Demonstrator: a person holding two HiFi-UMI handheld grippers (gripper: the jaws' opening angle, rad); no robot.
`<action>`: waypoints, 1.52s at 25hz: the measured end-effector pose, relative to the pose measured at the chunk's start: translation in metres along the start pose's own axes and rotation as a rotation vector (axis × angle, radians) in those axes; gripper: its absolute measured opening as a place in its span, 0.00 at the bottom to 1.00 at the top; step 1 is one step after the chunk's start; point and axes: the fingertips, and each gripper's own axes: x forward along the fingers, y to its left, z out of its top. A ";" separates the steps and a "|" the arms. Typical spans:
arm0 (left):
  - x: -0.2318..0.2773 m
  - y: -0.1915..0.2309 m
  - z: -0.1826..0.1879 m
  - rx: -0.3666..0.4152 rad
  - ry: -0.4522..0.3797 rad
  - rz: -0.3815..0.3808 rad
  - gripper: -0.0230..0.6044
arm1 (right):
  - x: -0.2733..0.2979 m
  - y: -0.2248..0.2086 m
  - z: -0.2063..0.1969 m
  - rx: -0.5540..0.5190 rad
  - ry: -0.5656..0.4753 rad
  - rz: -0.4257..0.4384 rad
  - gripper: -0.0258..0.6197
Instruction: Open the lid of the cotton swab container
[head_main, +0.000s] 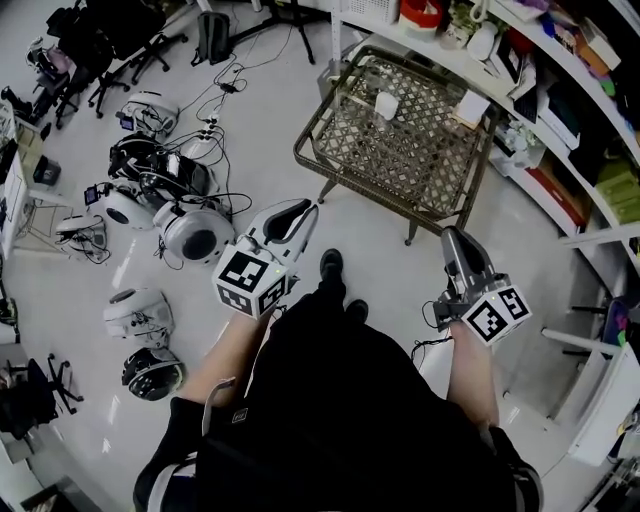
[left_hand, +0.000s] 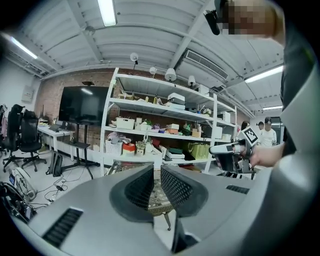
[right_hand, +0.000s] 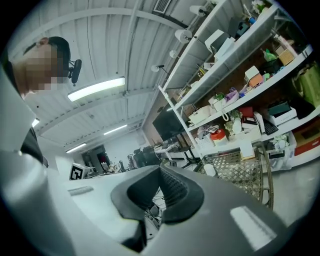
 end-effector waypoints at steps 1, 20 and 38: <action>0.006 0.007 0.000 -0.006 0.000 0.001 0.11 | 0.008 -0.004 0.002 -0.002 0.003 0.000 0.05; 0.150 0.107 0.040 0.023 0.016 -0.063 0.11 | 0.156 -0.081 0.048 -0.055 0.097 -0.030 0.06; 0.262 0.128 0.003 0.073 0.146 -0.054 0.16 | 0.192 -0.160 0.068 -0.043 0.164 0.043 0.06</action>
